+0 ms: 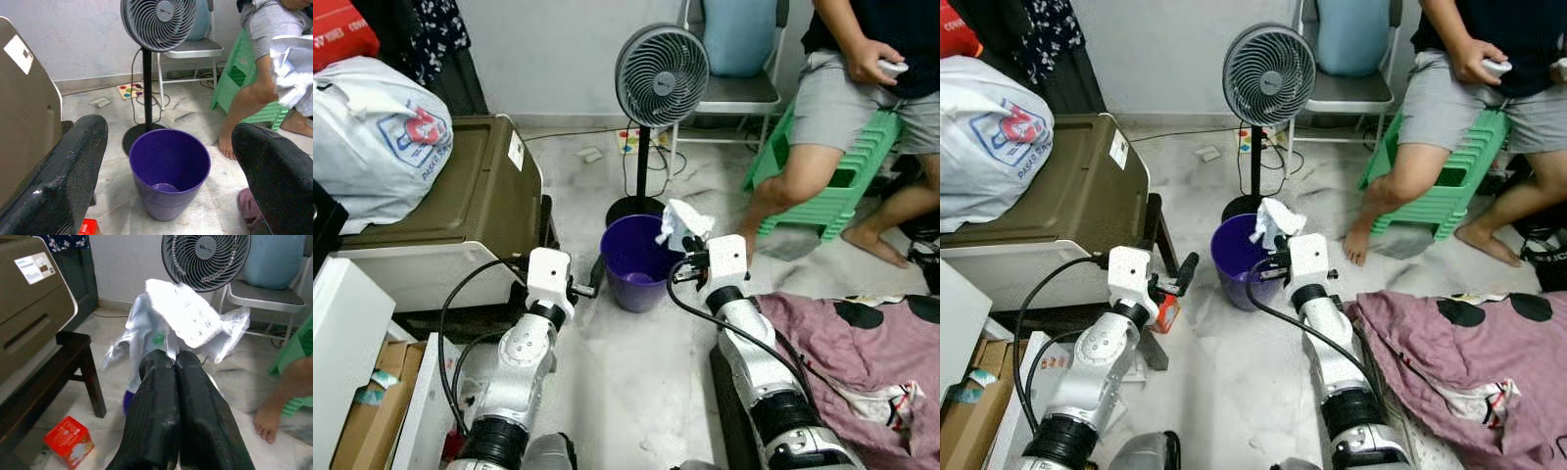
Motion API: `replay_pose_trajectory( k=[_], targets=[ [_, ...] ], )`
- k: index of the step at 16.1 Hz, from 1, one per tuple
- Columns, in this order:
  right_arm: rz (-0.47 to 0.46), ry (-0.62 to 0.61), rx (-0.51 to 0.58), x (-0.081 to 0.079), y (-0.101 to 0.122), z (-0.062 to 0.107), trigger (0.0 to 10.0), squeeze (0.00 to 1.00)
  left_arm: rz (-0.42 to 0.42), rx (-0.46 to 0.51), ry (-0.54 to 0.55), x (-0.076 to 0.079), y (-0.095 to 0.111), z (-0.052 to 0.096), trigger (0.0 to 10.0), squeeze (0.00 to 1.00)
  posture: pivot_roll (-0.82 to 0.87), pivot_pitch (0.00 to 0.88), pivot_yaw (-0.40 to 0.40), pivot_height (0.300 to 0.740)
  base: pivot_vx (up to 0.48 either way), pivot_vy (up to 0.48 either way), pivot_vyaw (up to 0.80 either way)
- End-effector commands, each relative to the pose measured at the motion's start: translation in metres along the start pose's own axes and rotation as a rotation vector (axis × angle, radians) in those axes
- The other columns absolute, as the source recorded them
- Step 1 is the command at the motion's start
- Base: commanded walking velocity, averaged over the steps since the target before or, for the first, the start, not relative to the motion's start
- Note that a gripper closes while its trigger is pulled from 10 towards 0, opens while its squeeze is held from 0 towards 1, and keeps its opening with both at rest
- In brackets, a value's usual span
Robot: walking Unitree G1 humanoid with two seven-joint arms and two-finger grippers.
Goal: Clean up the room
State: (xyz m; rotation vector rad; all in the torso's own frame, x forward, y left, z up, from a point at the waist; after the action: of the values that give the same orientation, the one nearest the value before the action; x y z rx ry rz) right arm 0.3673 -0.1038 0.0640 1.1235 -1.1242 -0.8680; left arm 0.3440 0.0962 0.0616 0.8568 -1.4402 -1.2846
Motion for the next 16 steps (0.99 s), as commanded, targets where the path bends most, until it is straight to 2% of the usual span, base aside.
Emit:
replay_pose_trajectory(
  k=[1, 16],
  targets=[
    [-0.008, 0.008, 0.006, -0.0027, 0.0027, -0.0013, 10.0, 0.0, -0.003, 0.0, 0.008, -0.0031, 0.0014, -0.0002, 10.0, 0.0, 0.02, 0.051, -0.033, 0.74, 0.0, 0.0, 0.0],
    [-0.01, 0.01, 0.02, -0.0033, 0.0058, -0.0023, 10.0, 0.0, 0.003, 0.0, -0.006, -0.002, 0.0021, -0.001, 10.0, 0.0, 0.02, 0.052, -0.029, 0.74, 0.257, 0.0, 0.0]
  ],
)
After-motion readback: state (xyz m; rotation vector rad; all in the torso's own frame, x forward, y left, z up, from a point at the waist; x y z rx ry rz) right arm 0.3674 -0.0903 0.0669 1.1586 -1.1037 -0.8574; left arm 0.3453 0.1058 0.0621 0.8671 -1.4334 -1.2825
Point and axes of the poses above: a point about 5 cm out from each wrist's last joint towards the gripper, its own z axis pointing back from the gripper into the wrist, its own y axis along the axis of the wrist's last joint, x = y × z, the point moved 6 cm from there along -z, pointing out of the wrist towards the gripper, and after that the axes turned 12 degrees about z, right-handed, at the moved point
